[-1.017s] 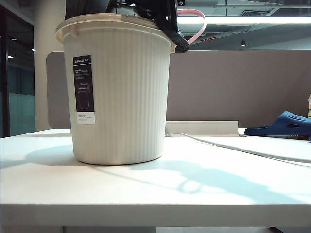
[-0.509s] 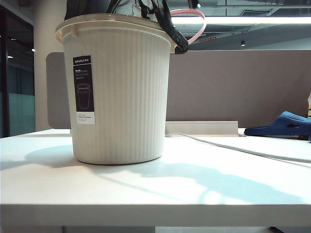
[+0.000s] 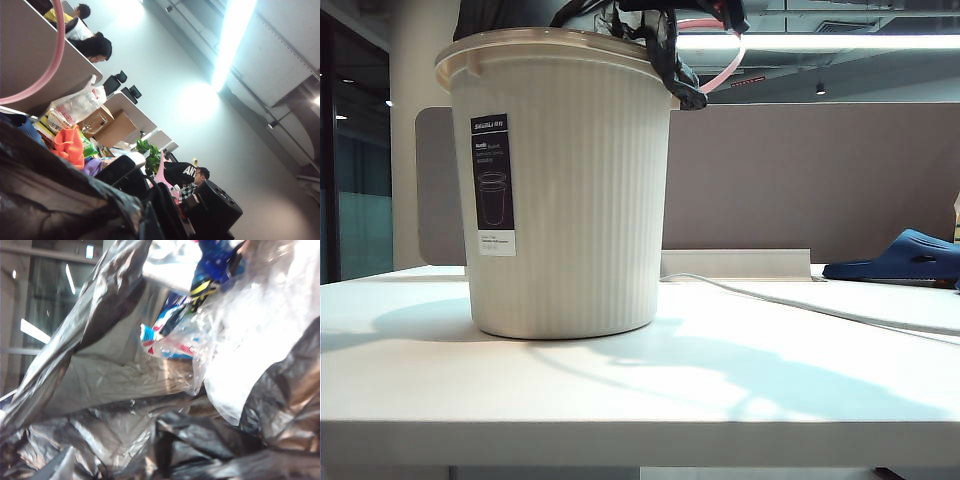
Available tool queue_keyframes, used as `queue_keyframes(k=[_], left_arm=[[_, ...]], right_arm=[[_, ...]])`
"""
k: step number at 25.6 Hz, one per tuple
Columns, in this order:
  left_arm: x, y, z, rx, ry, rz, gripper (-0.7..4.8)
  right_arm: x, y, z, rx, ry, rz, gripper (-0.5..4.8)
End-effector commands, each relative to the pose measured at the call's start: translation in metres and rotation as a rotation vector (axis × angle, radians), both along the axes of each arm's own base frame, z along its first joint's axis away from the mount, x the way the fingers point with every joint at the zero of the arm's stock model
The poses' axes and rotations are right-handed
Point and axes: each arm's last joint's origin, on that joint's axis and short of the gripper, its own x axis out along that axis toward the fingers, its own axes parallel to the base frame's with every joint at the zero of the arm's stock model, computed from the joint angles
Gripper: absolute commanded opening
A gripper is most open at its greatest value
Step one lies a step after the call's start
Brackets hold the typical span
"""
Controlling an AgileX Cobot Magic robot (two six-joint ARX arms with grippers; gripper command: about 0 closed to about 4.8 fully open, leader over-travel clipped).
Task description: Open the ring lid of the trash can, pull out the black garbage bag inside, and place it on the table.
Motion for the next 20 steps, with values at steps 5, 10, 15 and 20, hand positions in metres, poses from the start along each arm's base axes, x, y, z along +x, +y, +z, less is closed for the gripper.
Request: queue_keyframes(k=[5, 10, 15, 20], left_arm=[[-0.002, 0.0, 0.003, 0.001, -0.028, -0.012, -0.06], [-0.003, 0.0, 0.004, 0.013, -0.034, -0.049, -0.06], [-0.003, 0.0, 0.003, 0.015, -0.03, -0.065, -0.06], [-0.004, -0.001, 0.003, 0.022, -0.032, -0.081, -0.06]], right_arm=[[-0.017, 0.021, 0.002, -0.006, 0.008, 0.003, 3.47], [-0.024, 0.031, 0.0, -0.027, 0.026, -0.137, 3.47], [-0.022, 0.03, 0.004, 0.031, 0.025, -0.206, 3.46], [-0.016, 0.035, -0.004, 0.019, 0.054, -0.221, 3.46]])
